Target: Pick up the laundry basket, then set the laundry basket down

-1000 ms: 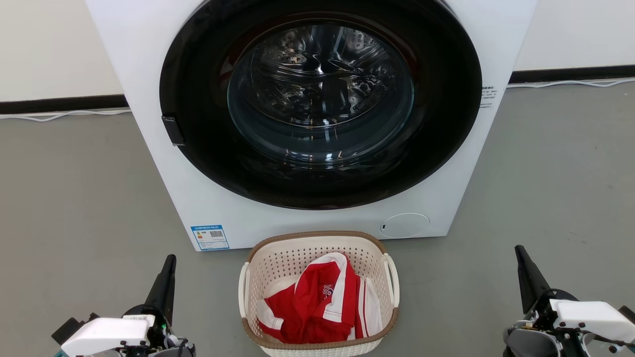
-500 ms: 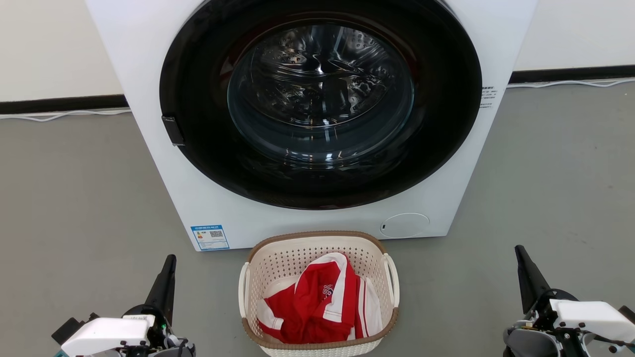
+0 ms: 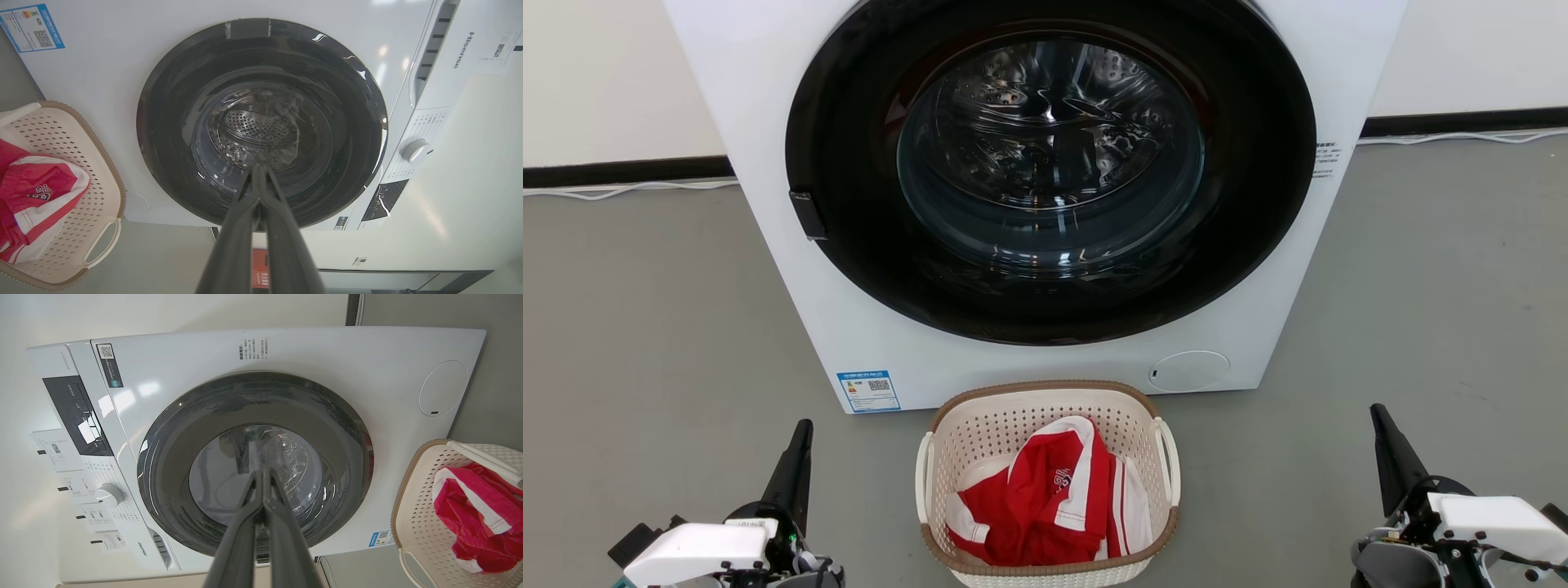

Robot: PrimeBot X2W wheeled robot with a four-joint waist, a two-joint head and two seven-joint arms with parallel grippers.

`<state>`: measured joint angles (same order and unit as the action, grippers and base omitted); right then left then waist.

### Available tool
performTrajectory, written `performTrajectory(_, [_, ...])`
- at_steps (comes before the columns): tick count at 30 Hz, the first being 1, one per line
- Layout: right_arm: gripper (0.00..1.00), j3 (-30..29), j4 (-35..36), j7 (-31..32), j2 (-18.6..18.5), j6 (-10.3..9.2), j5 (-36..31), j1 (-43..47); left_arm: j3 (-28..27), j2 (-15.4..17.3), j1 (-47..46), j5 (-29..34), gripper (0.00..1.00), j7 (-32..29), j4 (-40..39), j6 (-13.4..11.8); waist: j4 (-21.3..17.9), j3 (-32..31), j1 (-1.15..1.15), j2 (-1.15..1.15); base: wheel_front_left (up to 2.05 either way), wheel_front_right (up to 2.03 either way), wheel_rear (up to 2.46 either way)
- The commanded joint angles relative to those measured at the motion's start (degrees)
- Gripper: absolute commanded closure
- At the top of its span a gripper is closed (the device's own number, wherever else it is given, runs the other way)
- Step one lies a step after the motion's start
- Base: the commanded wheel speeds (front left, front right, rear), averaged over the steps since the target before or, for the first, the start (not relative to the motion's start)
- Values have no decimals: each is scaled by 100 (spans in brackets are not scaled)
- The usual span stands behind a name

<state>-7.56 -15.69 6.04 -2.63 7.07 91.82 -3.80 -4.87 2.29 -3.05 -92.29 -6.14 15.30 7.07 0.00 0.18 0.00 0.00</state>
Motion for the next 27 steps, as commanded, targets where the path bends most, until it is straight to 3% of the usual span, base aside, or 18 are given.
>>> performTrajectory(1, [100,106,167,44,-25,42,36,-238,-164,59,-313,12,100,-34,-127,42,0,0,0,0,0,0,0])
performTrajectory(16, [100,106,167,44,-25,42,36,-238,-164,59,-313,12,100,-34,-127,42,0,0,0,0,0,0,0])
performTrajectory(17, [0,4,-22,-1,0,0,-2,13,1,-2,11,0,0,3,19,-1,0,0,0,0,0,0,0])
performTrajectory(21, [0,31,-357,-2,70,-4,-4,305,9,-77,304,1,0,10,374,-8,0,0,0,0,0,0,0])
performTrajectory(27, [0,121,-338,-97,71,-1,-69,336,47,-74,349,119,0,106,294,-37,0,-9,11,0,0,0,0])
